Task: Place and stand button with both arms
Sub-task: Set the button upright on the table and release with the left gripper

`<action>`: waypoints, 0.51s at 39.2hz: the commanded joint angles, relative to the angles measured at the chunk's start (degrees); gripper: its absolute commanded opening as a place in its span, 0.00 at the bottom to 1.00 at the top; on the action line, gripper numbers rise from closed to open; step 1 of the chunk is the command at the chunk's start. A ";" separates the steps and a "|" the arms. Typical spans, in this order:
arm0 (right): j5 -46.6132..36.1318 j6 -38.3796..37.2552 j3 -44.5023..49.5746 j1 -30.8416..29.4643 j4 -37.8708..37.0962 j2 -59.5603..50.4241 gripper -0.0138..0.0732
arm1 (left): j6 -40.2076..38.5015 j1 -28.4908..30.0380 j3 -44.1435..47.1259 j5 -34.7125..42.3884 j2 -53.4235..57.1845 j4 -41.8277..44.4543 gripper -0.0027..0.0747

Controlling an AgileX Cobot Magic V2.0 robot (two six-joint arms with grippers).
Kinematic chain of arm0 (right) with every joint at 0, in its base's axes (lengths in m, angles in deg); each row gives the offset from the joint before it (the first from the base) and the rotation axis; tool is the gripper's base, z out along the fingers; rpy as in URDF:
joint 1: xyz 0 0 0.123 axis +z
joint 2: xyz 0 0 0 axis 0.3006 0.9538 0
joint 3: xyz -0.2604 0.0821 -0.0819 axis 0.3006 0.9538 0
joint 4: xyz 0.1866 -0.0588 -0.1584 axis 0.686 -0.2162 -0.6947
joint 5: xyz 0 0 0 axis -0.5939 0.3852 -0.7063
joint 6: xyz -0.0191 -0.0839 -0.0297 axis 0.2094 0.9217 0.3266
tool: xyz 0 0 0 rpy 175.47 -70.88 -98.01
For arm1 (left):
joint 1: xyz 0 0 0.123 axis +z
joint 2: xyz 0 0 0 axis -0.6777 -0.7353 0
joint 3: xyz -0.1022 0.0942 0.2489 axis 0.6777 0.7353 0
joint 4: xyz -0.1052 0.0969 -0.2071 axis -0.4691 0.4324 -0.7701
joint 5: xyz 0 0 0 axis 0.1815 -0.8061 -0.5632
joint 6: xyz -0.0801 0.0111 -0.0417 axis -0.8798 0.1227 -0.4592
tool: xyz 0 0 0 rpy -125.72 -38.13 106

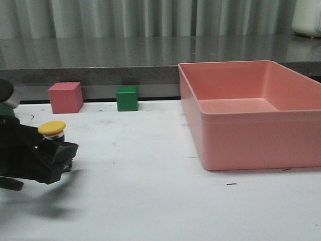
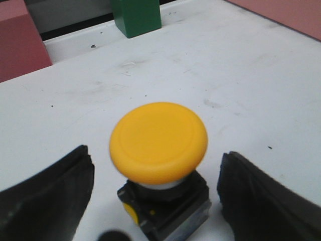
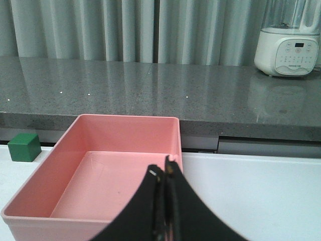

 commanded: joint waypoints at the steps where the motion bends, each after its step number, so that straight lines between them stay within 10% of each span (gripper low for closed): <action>1: -4.59 0.35 -1.54 -0.38 -0.88 0.45 0.09 | -0.27 -0.19 -0.37 4.91 4.85 0.58 0.69; 20: -4.59 0.35 -1.54 -0.38 -0.88 0.45 0.09 | -11.19 -0.19 -7.16 -31.62 32.25 3.79 0.69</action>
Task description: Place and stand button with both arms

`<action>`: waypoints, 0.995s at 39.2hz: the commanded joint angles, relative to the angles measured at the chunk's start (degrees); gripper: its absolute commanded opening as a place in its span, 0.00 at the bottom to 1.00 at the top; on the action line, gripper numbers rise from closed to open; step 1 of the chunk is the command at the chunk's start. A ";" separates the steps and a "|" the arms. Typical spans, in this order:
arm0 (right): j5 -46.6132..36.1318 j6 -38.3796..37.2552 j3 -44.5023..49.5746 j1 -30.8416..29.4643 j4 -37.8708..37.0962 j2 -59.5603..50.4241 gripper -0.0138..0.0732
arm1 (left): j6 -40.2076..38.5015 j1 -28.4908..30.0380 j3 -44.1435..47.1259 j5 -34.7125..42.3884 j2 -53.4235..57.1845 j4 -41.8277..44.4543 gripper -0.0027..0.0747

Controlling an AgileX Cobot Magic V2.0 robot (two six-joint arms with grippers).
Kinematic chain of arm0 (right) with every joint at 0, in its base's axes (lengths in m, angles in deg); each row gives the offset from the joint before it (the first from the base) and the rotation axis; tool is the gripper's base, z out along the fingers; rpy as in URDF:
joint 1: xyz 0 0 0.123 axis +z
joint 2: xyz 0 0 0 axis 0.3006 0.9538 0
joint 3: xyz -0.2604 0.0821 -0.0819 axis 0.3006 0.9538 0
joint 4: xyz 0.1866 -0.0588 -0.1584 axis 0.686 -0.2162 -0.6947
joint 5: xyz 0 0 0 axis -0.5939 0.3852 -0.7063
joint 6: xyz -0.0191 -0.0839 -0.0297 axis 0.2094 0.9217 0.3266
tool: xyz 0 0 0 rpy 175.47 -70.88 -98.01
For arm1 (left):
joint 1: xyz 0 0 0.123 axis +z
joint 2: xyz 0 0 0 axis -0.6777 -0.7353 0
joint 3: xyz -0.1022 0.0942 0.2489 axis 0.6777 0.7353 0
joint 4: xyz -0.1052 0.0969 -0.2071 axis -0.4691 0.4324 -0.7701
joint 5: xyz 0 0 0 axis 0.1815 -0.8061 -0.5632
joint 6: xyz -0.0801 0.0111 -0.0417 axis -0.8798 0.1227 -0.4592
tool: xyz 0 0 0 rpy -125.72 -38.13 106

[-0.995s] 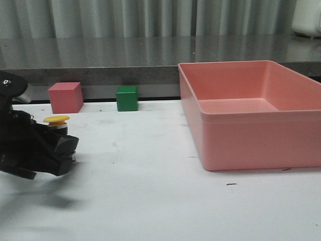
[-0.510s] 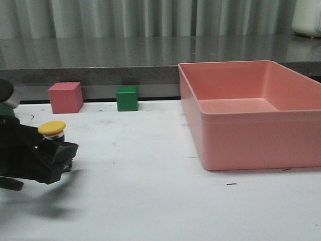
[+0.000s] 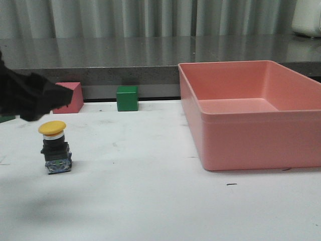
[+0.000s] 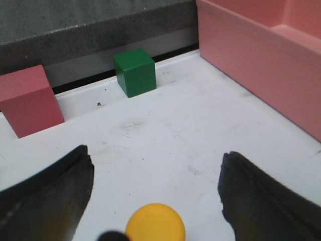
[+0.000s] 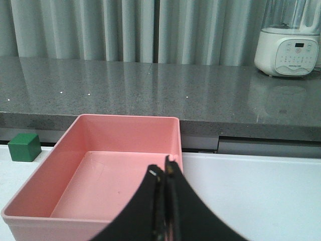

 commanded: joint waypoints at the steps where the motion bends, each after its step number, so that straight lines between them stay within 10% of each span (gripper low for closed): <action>1: -4.59 0.35 -1.54 -0.38 -0.88 0.45 0.09 | -3.80 -0.19 -3.80 -6.29 7.24 -0.03 0.69; 16: -4.59 0.35 -1.54 -0.38 -0.88 0.45 0.09 | -4.79 -0.19 -12.58 -39.91 28.99 -3.71 0.62; 33: -4.59 0.35 -1.54 -0.38 -0.88 0.45 0.09 | -4.79 -0.19 -12.82 -48.78 46.38 -3.71 0.01; 39: -4.59 0.35 -1.54 -0.38 -0.88 0.45 0.09 | -4.79 -0.19 -12.82 -48.81 46.64 -3.71 0.01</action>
